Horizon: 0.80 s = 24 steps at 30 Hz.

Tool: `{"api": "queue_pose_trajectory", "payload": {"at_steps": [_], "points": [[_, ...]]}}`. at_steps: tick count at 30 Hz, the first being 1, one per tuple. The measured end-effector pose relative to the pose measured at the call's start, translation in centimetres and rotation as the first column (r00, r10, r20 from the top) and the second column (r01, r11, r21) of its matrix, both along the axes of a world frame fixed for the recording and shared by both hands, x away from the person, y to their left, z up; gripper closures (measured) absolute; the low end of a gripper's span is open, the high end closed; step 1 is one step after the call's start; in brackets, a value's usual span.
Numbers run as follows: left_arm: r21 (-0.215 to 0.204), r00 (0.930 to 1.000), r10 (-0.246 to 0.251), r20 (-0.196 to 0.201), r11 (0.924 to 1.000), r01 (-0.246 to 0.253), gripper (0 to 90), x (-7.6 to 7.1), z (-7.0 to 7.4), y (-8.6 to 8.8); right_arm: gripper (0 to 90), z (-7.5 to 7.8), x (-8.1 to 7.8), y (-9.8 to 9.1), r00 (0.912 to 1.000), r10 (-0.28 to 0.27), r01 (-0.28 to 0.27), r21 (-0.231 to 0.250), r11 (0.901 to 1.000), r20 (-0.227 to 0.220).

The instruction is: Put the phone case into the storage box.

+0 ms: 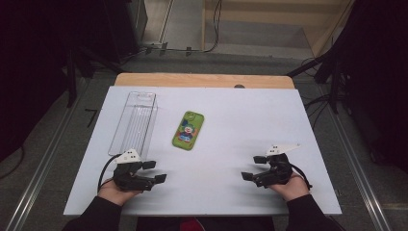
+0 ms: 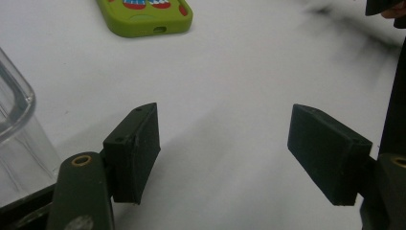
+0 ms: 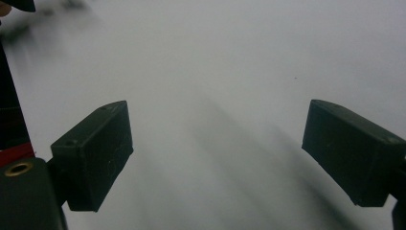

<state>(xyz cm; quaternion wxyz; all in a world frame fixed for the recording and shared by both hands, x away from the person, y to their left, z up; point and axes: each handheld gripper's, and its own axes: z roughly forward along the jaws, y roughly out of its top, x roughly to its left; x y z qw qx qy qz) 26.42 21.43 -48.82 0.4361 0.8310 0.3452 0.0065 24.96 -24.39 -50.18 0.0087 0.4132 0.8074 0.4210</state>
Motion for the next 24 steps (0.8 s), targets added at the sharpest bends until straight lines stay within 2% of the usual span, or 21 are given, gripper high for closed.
{"api": "queue_pose_trajectory", "payload": {"at_steps": [24], "points": [[0.002,1.0,-0.004,-0.004,1.0,0.004,27.4,0.01,-0.01,-0.07,8.5,-0.04,-0.18,0.14,0.9999,0.011,-0.011,0.002,0.9999,0.006]]}}
